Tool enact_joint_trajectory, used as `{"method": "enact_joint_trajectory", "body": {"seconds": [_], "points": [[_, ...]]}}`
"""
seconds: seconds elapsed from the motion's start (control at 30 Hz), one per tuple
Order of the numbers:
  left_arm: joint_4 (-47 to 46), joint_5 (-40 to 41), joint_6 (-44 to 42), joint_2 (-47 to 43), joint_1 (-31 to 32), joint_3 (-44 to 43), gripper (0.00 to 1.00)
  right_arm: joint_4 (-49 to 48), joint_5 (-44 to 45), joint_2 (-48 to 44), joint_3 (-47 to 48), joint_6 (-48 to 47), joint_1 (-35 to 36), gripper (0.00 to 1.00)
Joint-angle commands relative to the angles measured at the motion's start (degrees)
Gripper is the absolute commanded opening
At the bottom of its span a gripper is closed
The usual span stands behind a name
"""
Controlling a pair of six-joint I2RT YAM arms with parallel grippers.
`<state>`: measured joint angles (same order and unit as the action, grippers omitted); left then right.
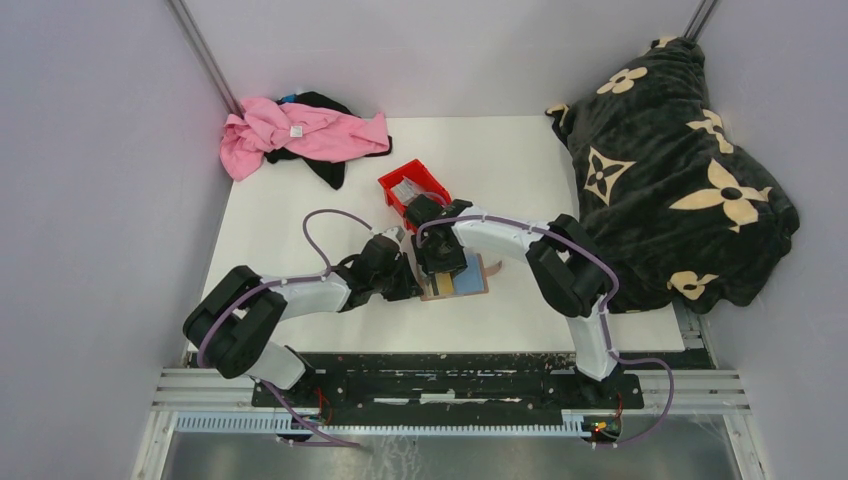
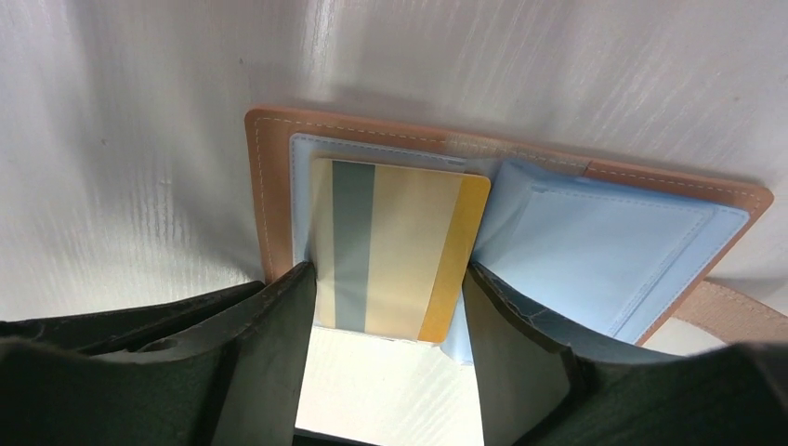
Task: Put the credit cards into the card holder
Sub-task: Insert the credit card into the card holder.
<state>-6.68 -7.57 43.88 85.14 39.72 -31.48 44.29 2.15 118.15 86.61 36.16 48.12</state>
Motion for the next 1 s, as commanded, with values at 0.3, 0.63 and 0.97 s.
{"method": "enact_joint_trajectory", "body": {"seconds": [0.3,0.63,0.97], "points": [[-2.32,-1.21,-0.66,2.01,1.14,0.84,0.15,0.73,3.33,4.23,3.61,1.89,3.15,0.55],[-3.54,-1.37,-0.48,1.61,1.14,1.72,0.15,2.25,3.11,3.58,4.8,1.92,3.3,0.69],[-4.65,-1.92,0.45,1.05,1.19,2.38,0.15,2.03,2.57,4.65,5.02,2.46,3.81,0.65]]}}
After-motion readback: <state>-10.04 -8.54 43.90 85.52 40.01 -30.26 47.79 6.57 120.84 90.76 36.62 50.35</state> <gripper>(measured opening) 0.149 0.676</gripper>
